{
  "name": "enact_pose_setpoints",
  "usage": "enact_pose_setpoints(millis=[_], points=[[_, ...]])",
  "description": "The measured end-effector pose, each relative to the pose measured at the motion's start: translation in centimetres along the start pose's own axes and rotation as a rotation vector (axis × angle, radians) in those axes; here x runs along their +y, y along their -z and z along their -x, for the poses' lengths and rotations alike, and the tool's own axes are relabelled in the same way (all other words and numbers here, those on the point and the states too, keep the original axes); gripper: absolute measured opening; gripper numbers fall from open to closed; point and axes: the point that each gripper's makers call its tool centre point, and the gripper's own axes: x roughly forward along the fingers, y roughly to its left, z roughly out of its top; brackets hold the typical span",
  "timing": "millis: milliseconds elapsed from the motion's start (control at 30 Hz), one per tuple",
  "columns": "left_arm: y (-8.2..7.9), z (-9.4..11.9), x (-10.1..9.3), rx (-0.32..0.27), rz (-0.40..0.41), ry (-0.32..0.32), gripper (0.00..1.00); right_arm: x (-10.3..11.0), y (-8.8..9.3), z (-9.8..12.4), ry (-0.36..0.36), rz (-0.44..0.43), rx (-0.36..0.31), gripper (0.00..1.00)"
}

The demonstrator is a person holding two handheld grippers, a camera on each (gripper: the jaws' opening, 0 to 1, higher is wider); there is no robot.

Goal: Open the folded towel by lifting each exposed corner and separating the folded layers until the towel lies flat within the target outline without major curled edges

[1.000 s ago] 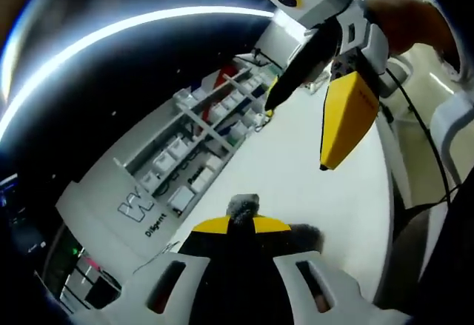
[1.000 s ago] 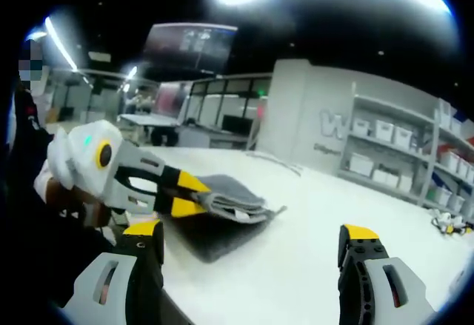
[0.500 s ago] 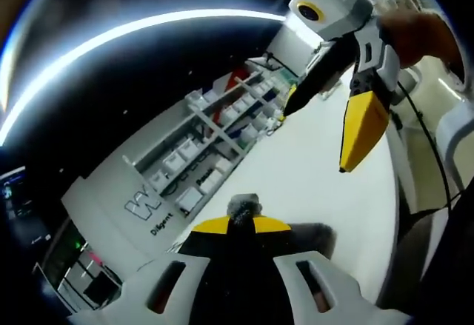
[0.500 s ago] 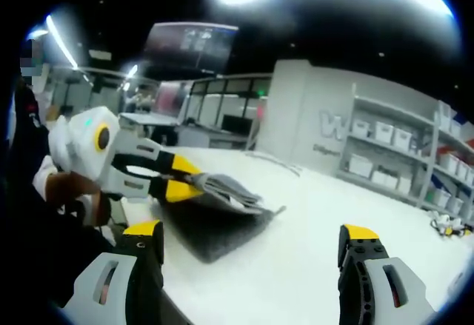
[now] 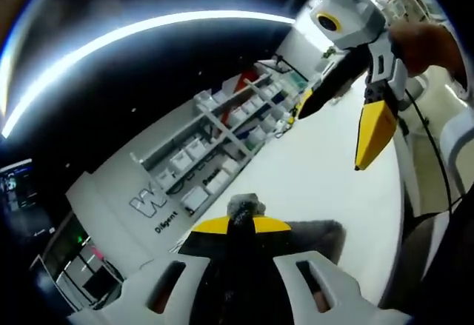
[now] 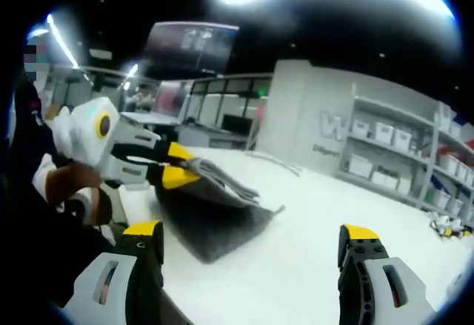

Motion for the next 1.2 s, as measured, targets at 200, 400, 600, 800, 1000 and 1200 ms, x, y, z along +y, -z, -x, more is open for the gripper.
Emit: enact_pose_setpoints(millis=[200, 400, 600, 800, 1000, 1200], points=[[0.1, 0.3, 0.9, 0.004, 0.03, -0.013, 0.08, 0.0, 0.0, 0.0, -0.001, 0.002, -0.001, 0.99], [0.4, 0.5, 1.9, 0.009, 0.043, -0.036, 0.07, 0.2, 0.1, 0.0, -0.006, 0.007, 0.005, 0.99], [0.7, 0.9, 2.8, 0.005, 0.066, -0.057, 0.07, 0.5, 0.1, -0.2, -0.019, 0.011, 0.006, 0.99], [1.1, 1.3, 3.7, 0.0, 0.079, -0.074, 0.07, 0.9, 0.2, -0.4, -0.031, 0.024, 0.014, 0.99], [1.4, 1.7, 4.6, -0.001, 0.08, -0.092, 0.07, 1.0, 0.4, -0.5, -0.033, 0.035, 0.02, 0.99], [1.7, 2.1, 5.1, 0.002, 0.072, -0.101, 0.07, 1.0, 0.5, -0.5, -0.031, 0.04, 0.025, 0.99]])
